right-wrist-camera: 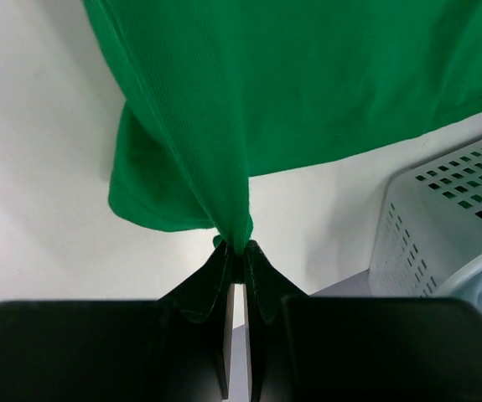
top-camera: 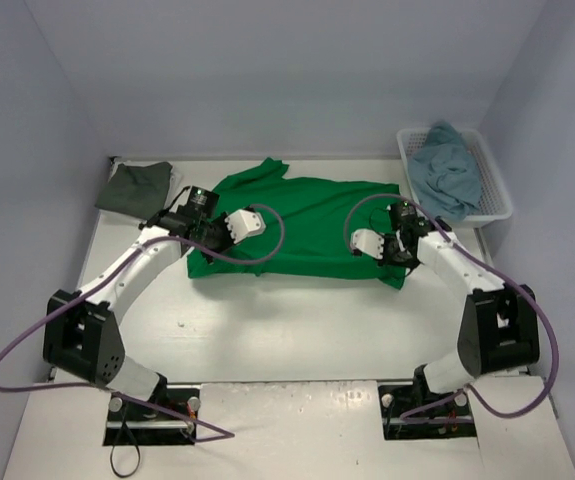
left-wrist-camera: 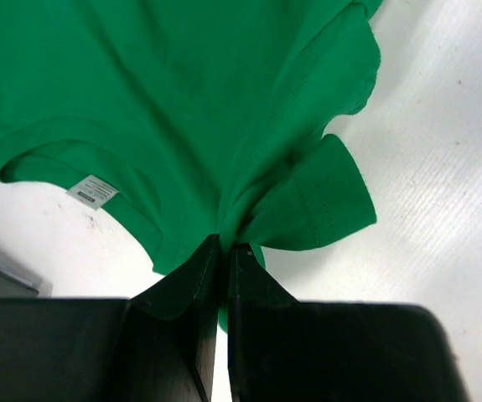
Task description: Fold and stack the t-shirts
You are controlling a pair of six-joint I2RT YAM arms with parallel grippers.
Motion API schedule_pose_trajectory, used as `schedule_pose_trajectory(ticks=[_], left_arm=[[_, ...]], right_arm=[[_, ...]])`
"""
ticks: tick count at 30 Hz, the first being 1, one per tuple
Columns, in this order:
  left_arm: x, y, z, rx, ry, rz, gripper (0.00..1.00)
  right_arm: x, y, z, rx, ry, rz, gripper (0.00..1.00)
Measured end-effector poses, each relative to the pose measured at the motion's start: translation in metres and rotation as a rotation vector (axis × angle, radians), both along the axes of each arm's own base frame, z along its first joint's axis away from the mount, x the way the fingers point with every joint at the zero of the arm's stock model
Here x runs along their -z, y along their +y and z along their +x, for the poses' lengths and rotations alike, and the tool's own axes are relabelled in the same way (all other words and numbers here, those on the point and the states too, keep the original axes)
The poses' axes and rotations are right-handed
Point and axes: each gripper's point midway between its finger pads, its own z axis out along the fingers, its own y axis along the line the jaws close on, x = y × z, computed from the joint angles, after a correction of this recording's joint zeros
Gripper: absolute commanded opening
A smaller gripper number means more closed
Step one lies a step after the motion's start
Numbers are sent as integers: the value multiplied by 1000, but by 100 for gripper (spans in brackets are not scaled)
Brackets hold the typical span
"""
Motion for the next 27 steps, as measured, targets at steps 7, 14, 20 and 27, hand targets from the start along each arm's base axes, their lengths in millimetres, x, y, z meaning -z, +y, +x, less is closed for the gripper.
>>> schedule_pose_trajectory(ticks=[7, 14, 20, 27], left_arm=[[10, -8, 20, 4, 19, 5, 0], [28, -10, 40, -11, 43, 17, 0], [38, -5, 62, -46, 17, 32, 0], [42, 0, 86, -87, -38, 57, 0]], right_arm=[[5, -5, 22, 5, 18, -6, 4], [18, -6, 44, 5, 48, -22, 4], [22, -5, 61, 3, 49, -32, 5], [27, -8, 73, 10, 54, -59, 5]])
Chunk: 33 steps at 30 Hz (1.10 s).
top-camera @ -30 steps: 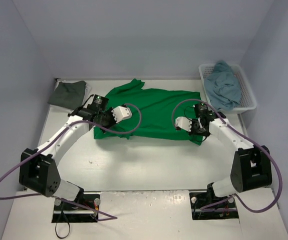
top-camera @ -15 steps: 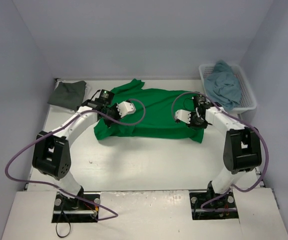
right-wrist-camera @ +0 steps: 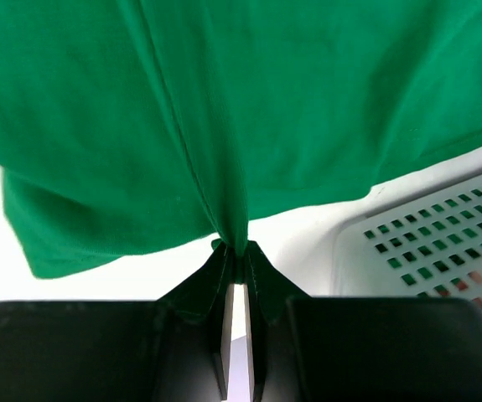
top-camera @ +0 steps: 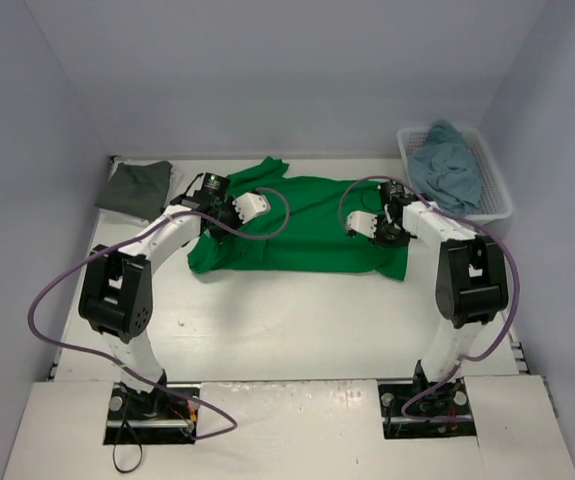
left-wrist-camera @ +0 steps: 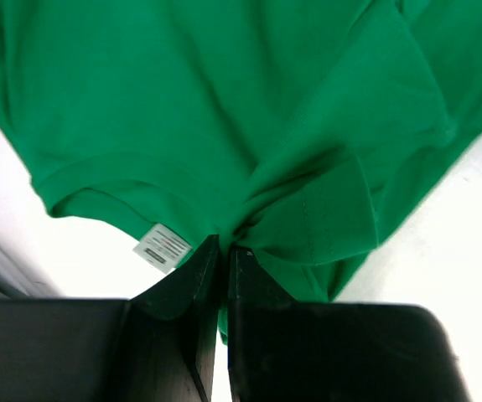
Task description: Fold and stack the t-shirts
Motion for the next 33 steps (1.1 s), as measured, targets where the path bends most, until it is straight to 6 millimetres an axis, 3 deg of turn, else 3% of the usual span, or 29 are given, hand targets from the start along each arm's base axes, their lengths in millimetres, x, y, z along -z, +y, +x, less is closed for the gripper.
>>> schedule_pose_trajectory(ticks=[12, 14, 18, 19, 25, 33], left_arm=[[8, 9, 40, -85, -53, 9, 0], [11, 9, 46, -94, -55, 13, 6], [16, 10, 56, -119, -58, 19, 41], [17, 10, 57, -127, -57, 16, 44], [33, 11, 59, -143, -30, 27, 50], [43, 13, 63, -168, -23, 39, 50]], right_arm=[[11, -4, 24, 14, -3, -40, 9], [12, -5, 27, 21, -7, -49, 13], [16, -8, 31, 44, -14, -63, 23], [18, -10, 33, 49, -17, -69, 24], [32, -16, 38, 93, -22, -93, 26], [30, -19, 47, 149, -80, -109, 27]])
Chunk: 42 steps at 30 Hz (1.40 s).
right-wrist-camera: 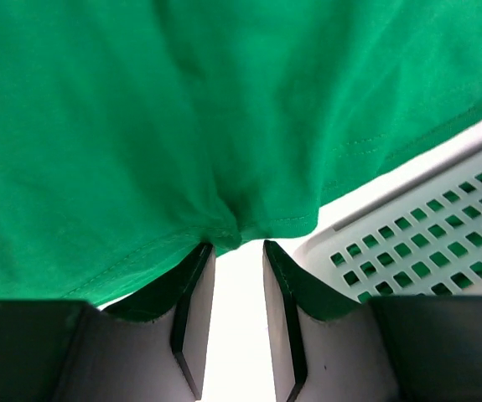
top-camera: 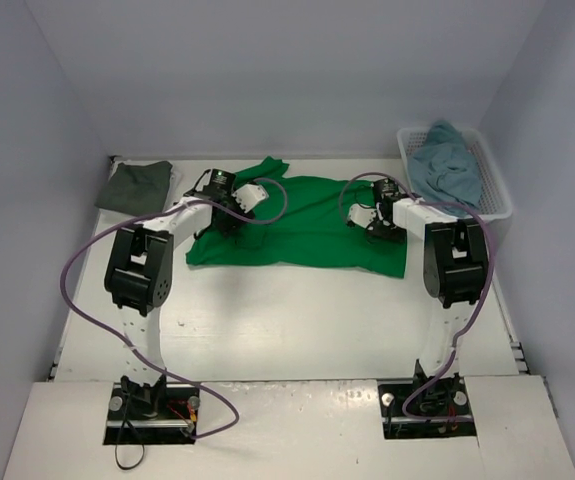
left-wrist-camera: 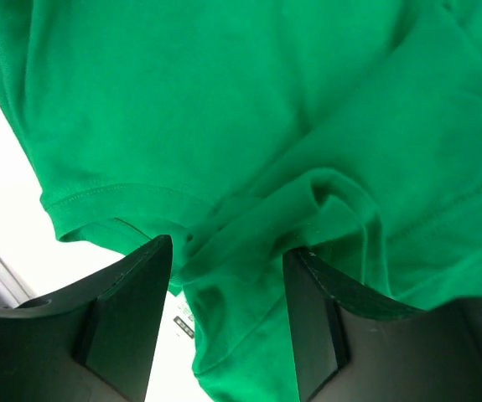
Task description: Fold and stack the t-shirts
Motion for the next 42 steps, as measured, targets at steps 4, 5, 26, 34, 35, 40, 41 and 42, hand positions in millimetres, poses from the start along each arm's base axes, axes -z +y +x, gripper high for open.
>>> schedule_pose_trajectory(ticks=[4, 5, 26, 34, 35, 40, 41, 42], left_arm=[[5, 3, 7, -24, -9, 17, 50], [8, 3, 9, -32, -10, 20, 50], [17, 11, -4, -76, 2, 27, 50], [19, 14, -15, -74, 18, 29, 50], [19, 15, -17, -74, 18, 30, 50], [20, 20, -32, -71, 36, 38, 50], [20, 21, -36, -71, 42, 41, 50], [20, 22, -39, -71, 46, 42, 50]], right_arm=[[0, 2, -1, 25, -18, -14, 27], [0, 3, 0, 32, -24, -16, 27], [-41, 100, -28, 63, -85, 255, 2], [-10, 95, -64, 80, 33, 239, 2], [-8, 95, -67, 80, 43, 237, 2], [5, 94, -83, 75, 91, 228, 2], [7, 94, -86, 73, 99, 228, 2], [9, 95, -89, 70, 109, 227, 2]])
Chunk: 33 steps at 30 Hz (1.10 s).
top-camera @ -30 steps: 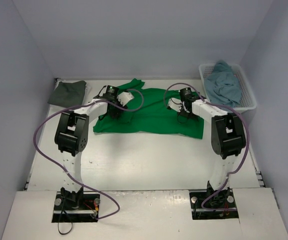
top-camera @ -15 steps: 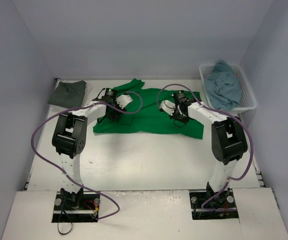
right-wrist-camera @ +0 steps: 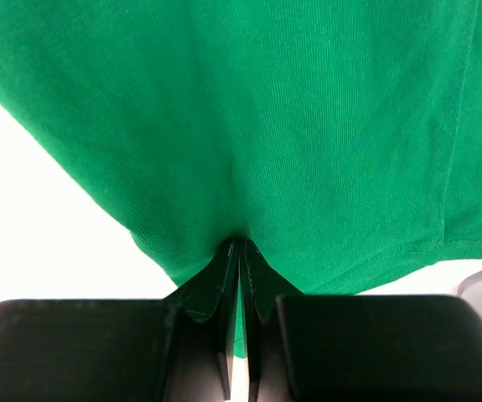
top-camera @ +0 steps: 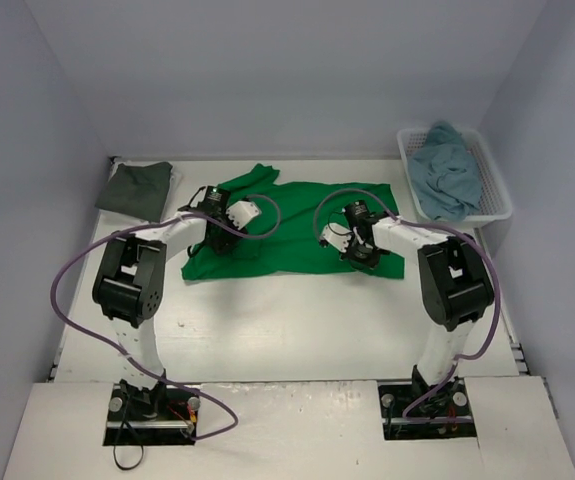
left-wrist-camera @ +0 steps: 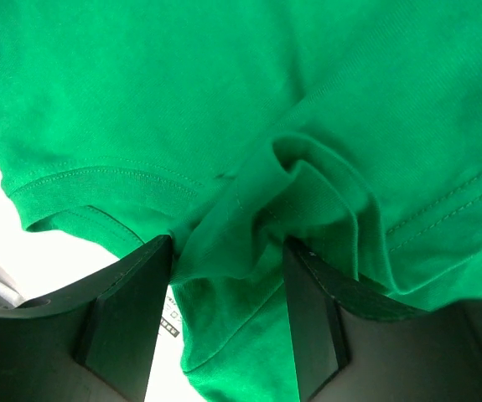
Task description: Fold and stack the t-shirts
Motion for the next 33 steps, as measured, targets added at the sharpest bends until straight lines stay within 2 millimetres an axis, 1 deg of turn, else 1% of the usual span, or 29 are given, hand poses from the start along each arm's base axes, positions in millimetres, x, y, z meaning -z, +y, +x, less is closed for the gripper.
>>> schedule_pose_trajectory(ticks=[3, 7, 10, 13, 14, 16, 17, 18, 20, 21, 23, 26, 29, 33], left_arm=[[1, 4, -13, 1, 24, 7, 50], [-1, 9, -38, 15, 73, 6, 50], [-8, 10, -58, 42, 112, -5, 50], [-21, 9, -78, 73, 140, -25, 50], [-26, 9, -83, 83, 144, -32, 50], [-35, 9, -90, 94, 141, -41, 50], [-40, 9, -93, 97, 137, -44, 50], [-45, 10, -95, 97, 130, -47, 50], [-55, 11, -97, 96, 113, -51, 50], [-59, 12, -97, 94, 103, -53, 51], [-69, 15, -96, 86, 81, -48, 51], [-88, 17, -83, 63, 23, -38, 51], [-112, 17, -65, 38, -53, -40, 52], [-141, 14, -44, 19, -146, -58, 53]], right_arm=[[0, 3, -8, -16, 2, 3, 2], [1, 7, -28, -50, 22, 7, 3], [1, 10, -42, -76, 36, 8, 3], [1, 10, -55, -99, 49, 8, 6], [1, 10, -60, -105, 54, 6, 9], [0, 8, -66, -113, 62, 3, 12], [-2, 8, -66, -113, 62, 3, 19], [-3, 7, -66, -110, 59, 5, 22], [-7, 7, -64, -104, 47, 12, 27], [-11, 6, -61, -97, 39, 17, 33], [-20, 8, -52, -76, 14, 34, 36], [-40, 12, -30, -47, -52, 66, 36], [-59, 14, -7, -8, -127, 92, 36], [-79, 8, 18, 48, -204, 98, 36]])
